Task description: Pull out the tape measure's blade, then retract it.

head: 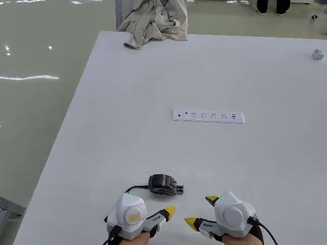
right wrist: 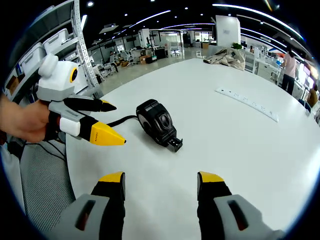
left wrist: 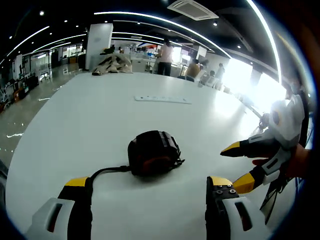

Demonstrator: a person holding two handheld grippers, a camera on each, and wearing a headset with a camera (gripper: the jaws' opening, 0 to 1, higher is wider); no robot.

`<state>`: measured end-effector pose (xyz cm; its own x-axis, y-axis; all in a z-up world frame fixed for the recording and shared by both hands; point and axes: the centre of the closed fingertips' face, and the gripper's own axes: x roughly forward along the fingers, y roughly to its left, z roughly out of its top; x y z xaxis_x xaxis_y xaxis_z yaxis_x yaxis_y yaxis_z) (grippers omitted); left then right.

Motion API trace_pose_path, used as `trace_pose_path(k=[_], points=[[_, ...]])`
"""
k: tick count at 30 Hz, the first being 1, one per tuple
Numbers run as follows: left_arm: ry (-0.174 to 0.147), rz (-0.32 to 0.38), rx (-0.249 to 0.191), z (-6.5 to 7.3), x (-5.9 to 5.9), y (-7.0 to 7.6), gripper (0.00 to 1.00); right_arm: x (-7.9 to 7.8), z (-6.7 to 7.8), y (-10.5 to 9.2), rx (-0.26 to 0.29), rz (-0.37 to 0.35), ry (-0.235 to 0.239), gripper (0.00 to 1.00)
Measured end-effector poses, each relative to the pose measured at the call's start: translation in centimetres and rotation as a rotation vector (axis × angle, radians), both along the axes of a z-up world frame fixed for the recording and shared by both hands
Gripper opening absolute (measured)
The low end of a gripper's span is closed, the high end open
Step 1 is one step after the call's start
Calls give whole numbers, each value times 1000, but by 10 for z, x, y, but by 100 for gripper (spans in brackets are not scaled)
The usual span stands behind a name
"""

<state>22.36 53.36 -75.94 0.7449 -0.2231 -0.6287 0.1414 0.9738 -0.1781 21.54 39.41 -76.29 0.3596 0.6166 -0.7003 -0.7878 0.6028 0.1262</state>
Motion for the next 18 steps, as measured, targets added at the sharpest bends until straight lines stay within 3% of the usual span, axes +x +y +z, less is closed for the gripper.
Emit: trace_pose_path(k=[8, 12, 18], points=[[-14, -16, -8, 11, -16, 2, 96, -18, 11, -6, 18, -33, 16, 64], [-50, -24, -1, 19, -22, 4, 97, -25, 18, -8, 25, -55, 16, 66], [-51, -20, -7, 24, -33, 5, 100, -33, 29, -10, 46, -85, 18, 72]])
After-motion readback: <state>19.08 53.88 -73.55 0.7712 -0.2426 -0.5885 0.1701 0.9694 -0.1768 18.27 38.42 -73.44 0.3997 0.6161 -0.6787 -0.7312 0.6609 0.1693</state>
